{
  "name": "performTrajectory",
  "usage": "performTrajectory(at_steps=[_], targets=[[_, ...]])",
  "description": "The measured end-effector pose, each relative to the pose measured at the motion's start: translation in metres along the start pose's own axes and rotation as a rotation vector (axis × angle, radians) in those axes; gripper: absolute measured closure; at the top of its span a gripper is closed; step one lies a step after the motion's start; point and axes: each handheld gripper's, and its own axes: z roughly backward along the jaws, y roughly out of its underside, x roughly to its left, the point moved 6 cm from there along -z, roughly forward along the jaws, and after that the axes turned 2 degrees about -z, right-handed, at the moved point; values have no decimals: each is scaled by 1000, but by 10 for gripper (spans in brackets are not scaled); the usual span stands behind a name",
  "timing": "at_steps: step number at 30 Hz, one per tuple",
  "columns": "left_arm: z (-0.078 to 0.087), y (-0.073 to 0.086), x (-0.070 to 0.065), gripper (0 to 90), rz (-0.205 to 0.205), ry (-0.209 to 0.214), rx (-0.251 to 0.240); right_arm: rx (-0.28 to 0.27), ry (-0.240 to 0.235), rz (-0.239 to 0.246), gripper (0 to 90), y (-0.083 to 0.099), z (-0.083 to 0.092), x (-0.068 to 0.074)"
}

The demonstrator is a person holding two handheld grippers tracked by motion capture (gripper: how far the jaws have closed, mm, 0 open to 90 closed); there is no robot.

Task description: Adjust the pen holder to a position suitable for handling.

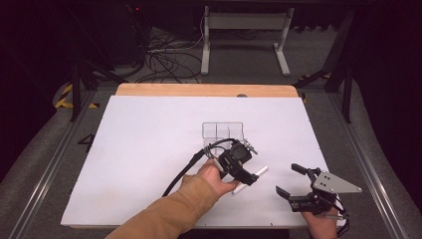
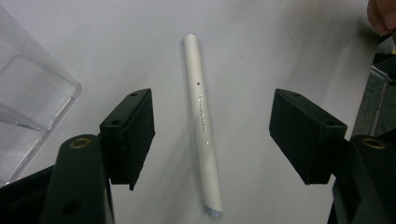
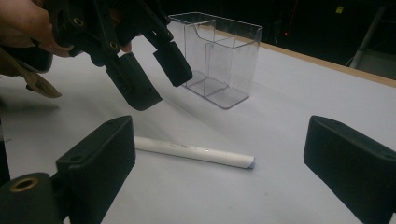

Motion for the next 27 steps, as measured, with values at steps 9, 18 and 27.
performTrajectory(at_steps=[9,18,27], targets=[[-14,-4,4,338,50,36,40,-1,1,1,95,0,1,0],[-27,-6,6,381,29,19,71,-1,0,1,98,0,1,0],[-33,-7,3,423,26,27,81,1,3,2,100,0,1,-1]])
